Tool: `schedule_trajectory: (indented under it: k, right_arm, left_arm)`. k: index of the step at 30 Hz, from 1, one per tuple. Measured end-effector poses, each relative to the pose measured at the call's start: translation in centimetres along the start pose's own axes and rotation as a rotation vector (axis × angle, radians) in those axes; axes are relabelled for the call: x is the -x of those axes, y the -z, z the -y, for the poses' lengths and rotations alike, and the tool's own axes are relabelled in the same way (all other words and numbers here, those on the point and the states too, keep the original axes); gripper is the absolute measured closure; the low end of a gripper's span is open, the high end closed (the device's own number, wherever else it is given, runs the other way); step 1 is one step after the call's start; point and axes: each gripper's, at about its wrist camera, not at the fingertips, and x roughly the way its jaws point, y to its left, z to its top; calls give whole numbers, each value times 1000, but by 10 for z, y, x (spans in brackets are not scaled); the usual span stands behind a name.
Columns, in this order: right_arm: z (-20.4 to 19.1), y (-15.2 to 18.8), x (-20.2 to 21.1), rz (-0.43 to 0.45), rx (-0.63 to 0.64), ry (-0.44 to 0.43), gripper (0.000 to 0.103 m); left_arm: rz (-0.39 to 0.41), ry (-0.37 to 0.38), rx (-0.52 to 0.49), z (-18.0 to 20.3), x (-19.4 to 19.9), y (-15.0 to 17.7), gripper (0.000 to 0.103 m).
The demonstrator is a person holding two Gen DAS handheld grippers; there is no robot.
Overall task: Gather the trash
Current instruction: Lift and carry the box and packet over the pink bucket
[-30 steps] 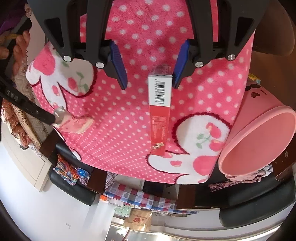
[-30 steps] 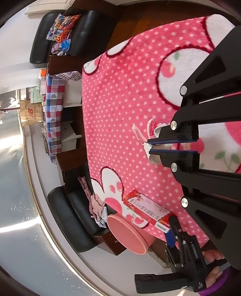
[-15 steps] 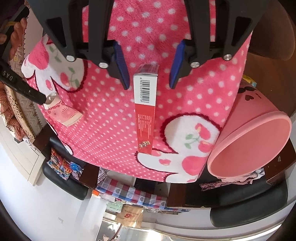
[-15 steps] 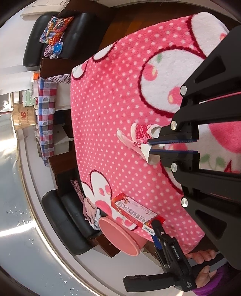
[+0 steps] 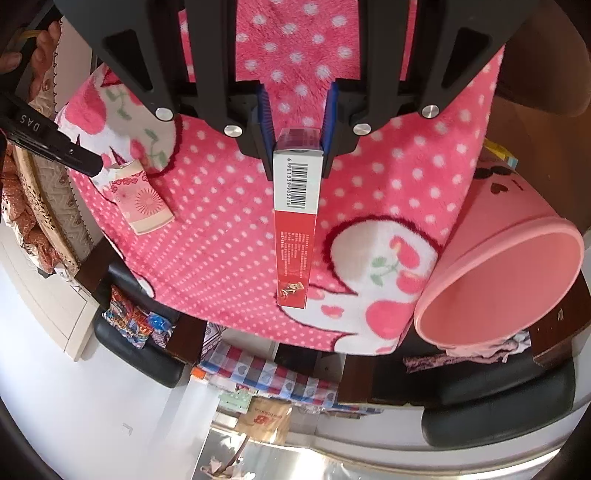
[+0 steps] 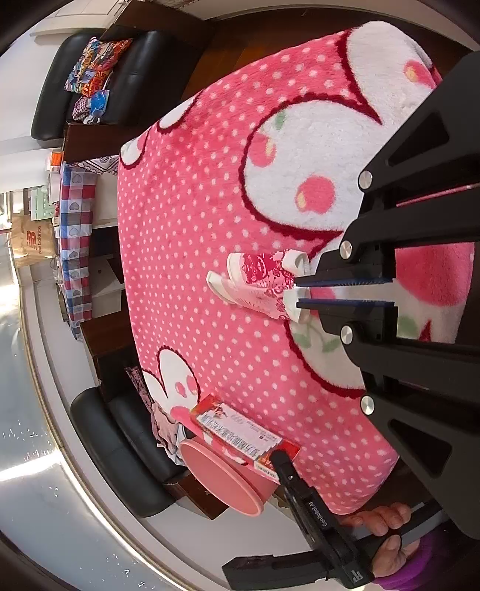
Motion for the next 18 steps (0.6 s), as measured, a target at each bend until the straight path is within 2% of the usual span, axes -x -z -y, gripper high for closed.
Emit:
schedule_trajectory:
  k: [1,3,10,18]
  right_arm:
    - [0,-1,1,10,-9,-6,60]
    - [0,-2,4,37,-23,-8,52]
    - [8,-8,-16,-14,-85,-29,50]
    - [32,-9,-43,-78,-235,-84,50]
  left_arm:
    - [7,3,0,0,2,0,82]
    - [19,9,2,-2,8,0,82]
    - [50,20,11,-7,22,0,82]
    - [83,15,16,-12,38,2,81]
